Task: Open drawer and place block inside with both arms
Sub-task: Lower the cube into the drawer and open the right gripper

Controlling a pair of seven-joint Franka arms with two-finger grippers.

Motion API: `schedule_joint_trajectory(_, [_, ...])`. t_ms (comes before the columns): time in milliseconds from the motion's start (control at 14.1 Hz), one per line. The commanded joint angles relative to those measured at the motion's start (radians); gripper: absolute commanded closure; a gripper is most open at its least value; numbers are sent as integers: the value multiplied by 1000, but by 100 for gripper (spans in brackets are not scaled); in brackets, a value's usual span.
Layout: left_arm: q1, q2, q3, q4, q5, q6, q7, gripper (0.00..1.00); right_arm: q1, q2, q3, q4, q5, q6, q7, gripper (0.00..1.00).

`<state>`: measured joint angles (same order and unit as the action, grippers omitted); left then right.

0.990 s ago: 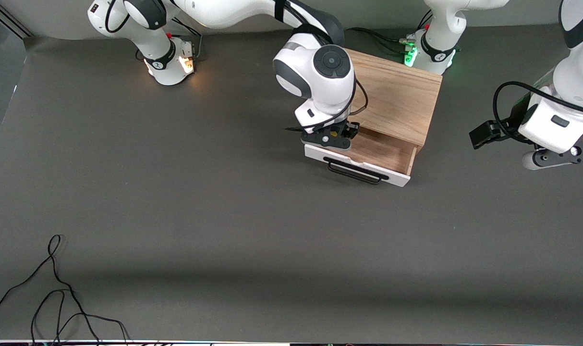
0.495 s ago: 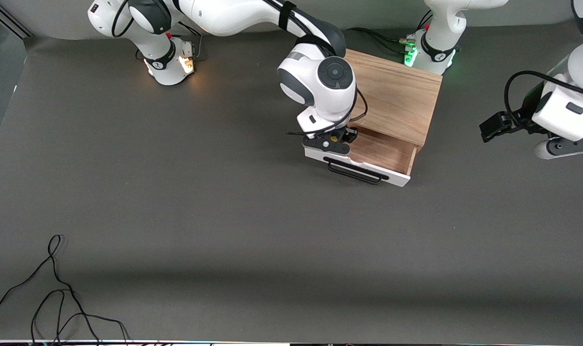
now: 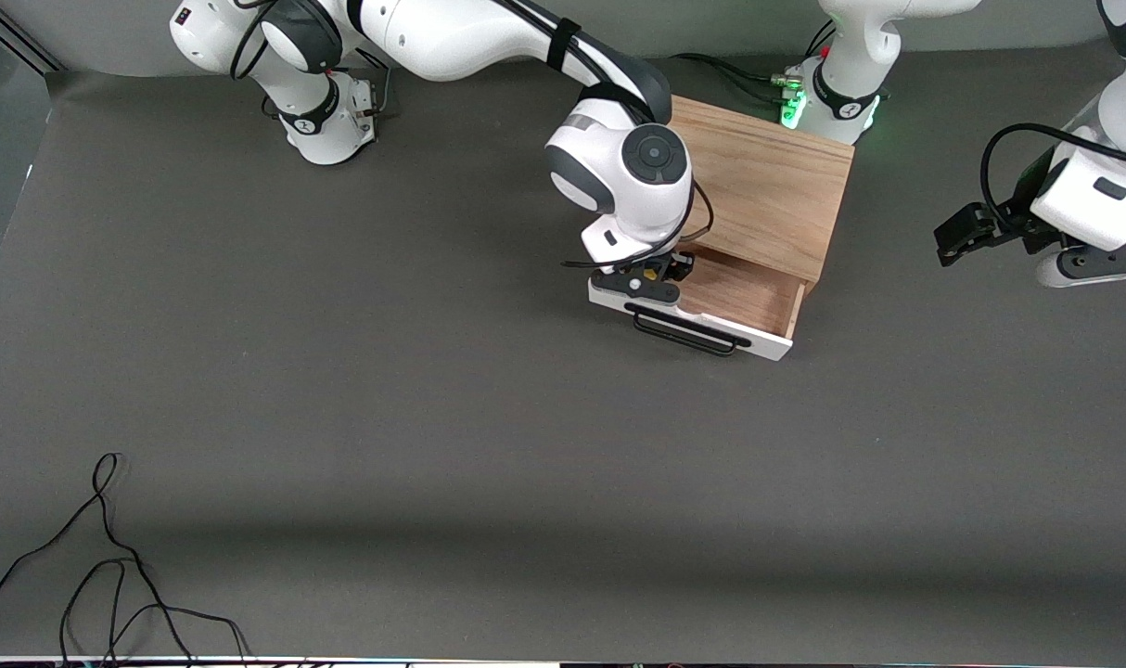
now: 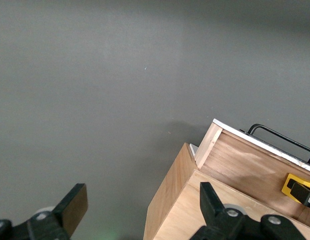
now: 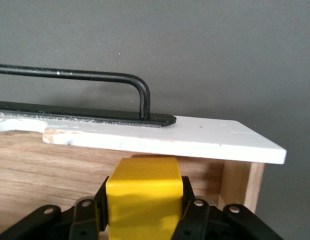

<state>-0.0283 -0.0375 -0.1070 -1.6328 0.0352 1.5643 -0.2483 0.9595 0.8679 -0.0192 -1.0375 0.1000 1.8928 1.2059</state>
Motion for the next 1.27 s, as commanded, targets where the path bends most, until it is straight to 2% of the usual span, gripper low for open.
schedule_joint_trajectory(0, [19,-27,-7,-21,-11,25,40,0,8,17,-8,28,-2,5,27,52])
schedule_joint_trajectory(71, [25,-25,-7,-19,-11,31,59,0,10,17,-8,28,-3,5,27,13])
schedule_joint_trajectory(141, [27,-22,-7,-16,-12,31,70,0,11,14,-8,30,-5,5,27,0])
schedule_joint_trajectory(424, [24,10,-3,11,-14,22,70,0,13,-6,-15,37,-5,-6,34,0])
schedule_joint_trajectory(636, [24,13,-3,13,-14,26,70,0,8,-68,-18,37,-5,-32,32,0])
schedule_joint_trajectory(919, [24,13,-3,13,-14,29,67,0,-57,-199,-28,25,-2,-101,14,0])
schedule_joint_trajectory(1202, [25,14,-3,13,-14,26,69,0,-192,-375,-33,-119,7,-164,-217,0])
